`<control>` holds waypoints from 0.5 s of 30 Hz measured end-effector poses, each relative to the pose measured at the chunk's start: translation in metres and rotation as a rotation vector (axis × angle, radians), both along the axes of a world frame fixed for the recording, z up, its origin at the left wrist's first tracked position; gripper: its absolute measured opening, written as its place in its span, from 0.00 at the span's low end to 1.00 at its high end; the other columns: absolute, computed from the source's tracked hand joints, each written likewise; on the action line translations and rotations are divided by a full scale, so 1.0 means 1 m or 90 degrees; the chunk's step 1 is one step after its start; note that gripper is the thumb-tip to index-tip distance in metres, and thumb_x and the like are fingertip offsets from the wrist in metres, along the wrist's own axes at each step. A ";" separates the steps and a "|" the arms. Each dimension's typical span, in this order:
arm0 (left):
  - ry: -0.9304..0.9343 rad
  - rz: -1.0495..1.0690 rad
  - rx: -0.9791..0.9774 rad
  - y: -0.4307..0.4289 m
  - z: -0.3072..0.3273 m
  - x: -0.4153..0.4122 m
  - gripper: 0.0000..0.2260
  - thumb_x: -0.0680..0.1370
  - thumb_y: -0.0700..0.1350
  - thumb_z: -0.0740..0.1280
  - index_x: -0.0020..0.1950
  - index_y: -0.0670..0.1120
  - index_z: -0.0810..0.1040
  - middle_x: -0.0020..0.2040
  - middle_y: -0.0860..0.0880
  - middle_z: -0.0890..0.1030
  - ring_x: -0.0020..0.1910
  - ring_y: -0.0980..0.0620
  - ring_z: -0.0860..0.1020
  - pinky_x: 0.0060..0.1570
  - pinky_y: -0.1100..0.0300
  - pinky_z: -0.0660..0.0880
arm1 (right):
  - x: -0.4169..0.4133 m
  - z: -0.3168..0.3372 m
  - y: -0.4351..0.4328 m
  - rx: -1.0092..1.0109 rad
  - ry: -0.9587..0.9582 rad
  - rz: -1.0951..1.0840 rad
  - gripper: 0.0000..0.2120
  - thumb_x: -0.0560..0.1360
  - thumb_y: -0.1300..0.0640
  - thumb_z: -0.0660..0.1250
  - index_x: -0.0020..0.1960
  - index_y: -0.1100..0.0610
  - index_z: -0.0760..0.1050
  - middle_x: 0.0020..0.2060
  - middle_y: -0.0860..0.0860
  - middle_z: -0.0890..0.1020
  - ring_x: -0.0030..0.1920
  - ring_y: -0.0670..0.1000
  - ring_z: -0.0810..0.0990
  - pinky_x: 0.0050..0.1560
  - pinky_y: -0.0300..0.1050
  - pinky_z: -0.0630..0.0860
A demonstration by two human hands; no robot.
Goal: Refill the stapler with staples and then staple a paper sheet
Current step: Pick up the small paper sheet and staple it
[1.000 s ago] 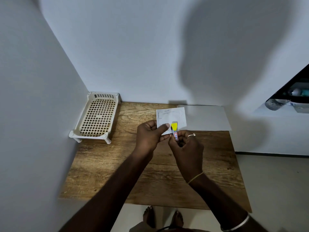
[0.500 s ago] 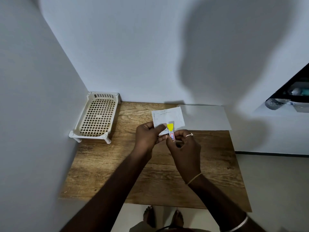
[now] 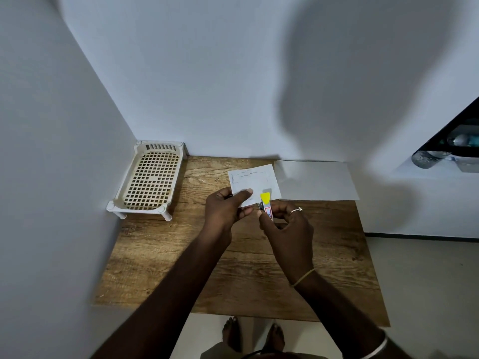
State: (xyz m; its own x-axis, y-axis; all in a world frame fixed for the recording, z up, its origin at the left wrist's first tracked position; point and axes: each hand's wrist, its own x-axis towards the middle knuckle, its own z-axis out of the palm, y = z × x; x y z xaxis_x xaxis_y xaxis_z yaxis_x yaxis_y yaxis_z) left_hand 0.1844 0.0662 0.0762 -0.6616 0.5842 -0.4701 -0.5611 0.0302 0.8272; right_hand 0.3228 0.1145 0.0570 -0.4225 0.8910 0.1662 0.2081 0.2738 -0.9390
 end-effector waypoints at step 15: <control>-0.009 -0.022 0.027 0.002 0.000 -0.005 0.09 0.75 0.38 0.76 0.55 0.39 0.85 0.50 0.44 0.88 0.47 0.46 0.88 0.41 0.60 0.83 | 0.000 0.005 0.008 -0.310 0.144 0.027 0.16 0.70 0.55 0.80 0.54 0.59 0.80 0.43 0.59 0.86 0.40 0.60 0.87 0.39 0.53 0.84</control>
State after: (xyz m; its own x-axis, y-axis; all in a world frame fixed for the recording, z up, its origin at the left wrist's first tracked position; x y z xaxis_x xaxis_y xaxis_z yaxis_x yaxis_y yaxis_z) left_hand 0.1797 0.0682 0.0760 -0.6341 0.6264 -0.4533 -0.5717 0.0149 0.8203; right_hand 0.3226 0.1227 0.0620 -0.4613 0.8706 -0.1712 -0.0153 -0.2007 -0.9795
